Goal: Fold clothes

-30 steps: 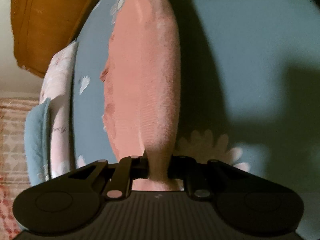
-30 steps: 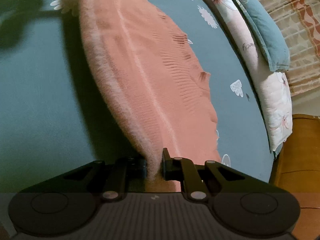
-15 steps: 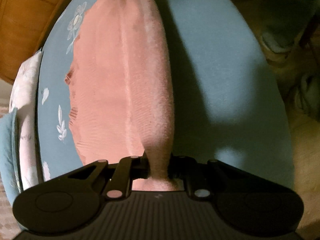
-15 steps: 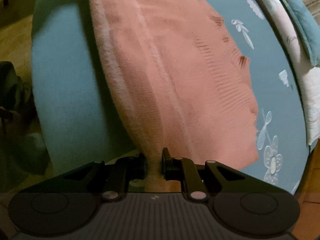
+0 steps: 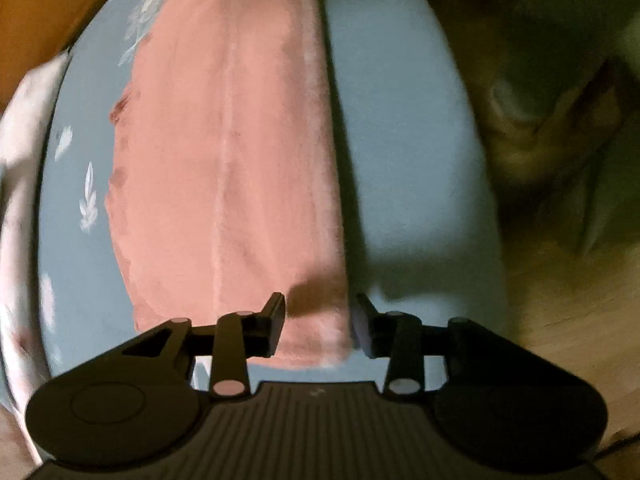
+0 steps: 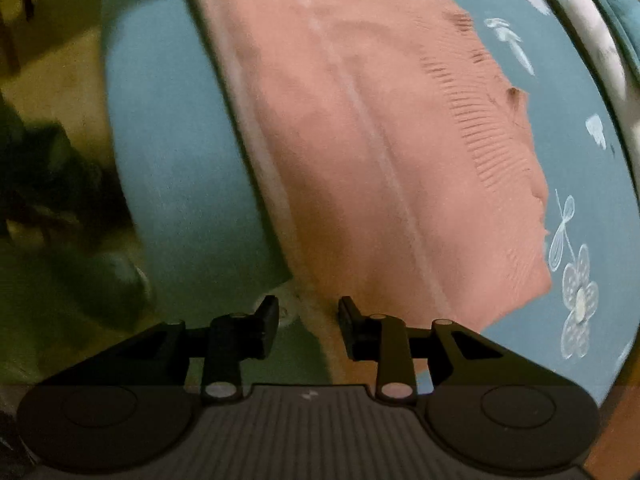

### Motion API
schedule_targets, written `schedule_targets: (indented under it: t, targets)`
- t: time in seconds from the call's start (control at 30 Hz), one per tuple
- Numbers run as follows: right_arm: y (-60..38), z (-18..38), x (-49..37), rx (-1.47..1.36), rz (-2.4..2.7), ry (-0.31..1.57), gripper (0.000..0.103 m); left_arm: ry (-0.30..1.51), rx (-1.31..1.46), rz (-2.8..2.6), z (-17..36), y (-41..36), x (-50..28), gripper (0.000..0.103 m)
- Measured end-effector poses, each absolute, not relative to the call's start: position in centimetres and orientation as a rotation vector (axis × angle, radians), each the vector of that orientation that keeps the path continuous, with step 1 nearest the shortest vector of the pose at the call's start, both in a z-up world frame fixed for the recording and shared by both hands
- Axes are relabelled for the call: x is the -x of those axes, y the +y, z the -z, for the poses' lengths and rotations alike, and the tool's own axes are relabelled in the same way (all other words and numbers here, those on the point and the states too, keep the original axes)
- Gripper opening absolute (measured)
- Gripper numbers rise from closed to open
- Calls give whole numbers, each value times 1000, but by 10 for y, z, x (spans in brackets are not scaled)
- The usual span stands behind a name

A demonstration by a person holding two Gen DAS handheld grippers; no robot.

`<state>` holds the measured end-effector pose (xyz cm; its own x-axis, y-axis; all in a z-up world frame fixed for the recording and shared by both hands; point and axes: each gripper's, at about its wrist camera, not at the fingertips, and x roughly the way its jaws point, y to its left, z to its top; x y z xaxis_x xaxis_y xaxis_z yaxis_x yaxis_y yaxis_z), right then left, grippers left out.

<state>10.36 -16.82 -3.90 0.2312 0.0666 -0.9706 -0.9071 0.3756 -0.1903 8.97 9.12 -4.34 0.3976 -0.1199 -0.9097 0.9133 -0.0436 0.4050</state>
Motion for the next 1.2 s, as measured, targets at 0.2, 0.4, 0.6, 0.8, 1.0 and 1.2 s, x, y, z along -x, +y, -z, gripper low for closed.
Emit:
schedule_targets:
  t: [0.2, 0.4, 0.6, 0.8, 1.0, 1.2]
  targets:
    - [-128, 21, -148, 601, -880, 1071, 13, 765, -1032, 930, 23, 61, -128, 45]
    - [-71, 64, -155, 492, -947, 1048, 13, 830, -821, 936, 63, 50, -148, 45]
    - [-67, 72, -179, 478, -844, 1021, 14, 845, -738, 906, 56, 70, -147, 48]
    - [-88, 60, -165, 443, -861, 1079, 19, 959, -635, 832, 52, 96, -156, 49]
    - [-101, 75, -163, 411, -825, 1130, 20, 1079, -653, 820, 62, 122, -140, 53]
    - [-78, 53, -155, 360, -904, 1072, 20, 1033, -551, 866, 33, 109, -149, 54]
